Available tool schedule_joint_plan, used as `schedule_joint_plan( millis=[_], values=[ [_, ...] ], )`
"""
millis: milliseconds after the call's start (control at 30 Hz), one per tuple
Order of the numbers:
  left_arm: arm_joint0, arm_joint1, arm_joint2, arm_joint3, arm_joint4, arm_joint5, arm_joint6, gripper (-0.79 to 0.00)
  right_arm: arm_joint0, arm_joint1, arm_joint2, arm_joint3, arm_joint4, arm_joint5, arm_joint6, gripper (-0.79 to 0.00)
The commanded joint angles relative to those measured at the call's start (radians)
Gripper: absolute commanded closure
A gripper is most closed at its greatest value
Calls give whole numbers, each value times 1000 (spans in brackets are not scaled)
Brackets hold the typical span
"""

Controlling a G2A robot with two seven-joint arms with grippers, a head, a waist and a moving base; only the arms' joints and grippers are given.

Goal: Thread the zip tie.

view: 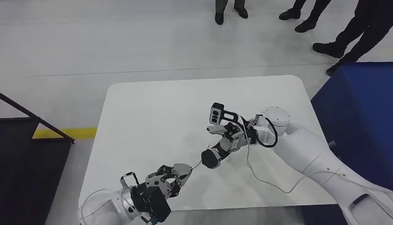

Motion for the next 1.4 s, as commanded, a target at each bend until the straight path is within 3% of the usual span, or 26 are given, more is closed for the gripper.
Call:
schedule_joint_plan(
  millis=[0,100,267,433,500,633,667,700,733,767,1000,1067,1100,1167,1267,1367],
  values=[
    [1,2,-5,-2,-36,-14,1,0,1,-3,-2,5,-48,-2,-13,-486],
    [2,5,-13,-13,-55,-29,-12,0,0,-8,-8,-1,-101,1,-8,-388],
    [4,10,-4,-12,-50,-19,-33,0,-11,-18,-2,-12,-110,-1,17,-366],
    [16,11,-2,-7,-113,-17,-48,0,-16,-23,28,-4,-116,-33,21,-416],
    [27,10,-14,-6,-224,-56,-90,0,-17,-21,49,1,-132,-68,20,-542],
    [47,12,-65,5,-626,-227,-286,0,-18,-10,108,9,-202,-179,18,-570],
    [53,13,-75,13,-756,-250,-360,0,-20,-6,128,2,-215,-220,23,-449],
    [52,15,-76,11,-896,-281,-437,0,-24,-1,146,-1,-242,-264,25,-388],
    [49,20,-68,16,-1042,-324,-515,0,-21,5,160,-10,-307,-311,20,-526],
    [40,26,-66,24,-1181,-331,-607,0,-29,9,169,-22,-348,-344,16,-785],
    [40,26,-66,24,-1181,-331,-607,0,-33,10,175,-28,-349,-355,12,-785],
    [71,23,-3,56,-1396,-294,-612,0,-49,10,171,-73,-384,-368,-4,-785],
    [71,27,27,52,-1526,-272,-680,0,-57,10,173,-94,-385,-377,5,-785],
    [51,39,62,39,-1822,-138,-869,0,-72,12,187,-120,-364,-390,25,-785],
    [3,56,43,16,-2118,42,-1106,0,-86,14,206,-132,-351,-389,36,-785],
    [-16,65,23,16,-2266,112,-1224,0,-94,11,209,-138,-322,-370,66,-767]
  ],
)
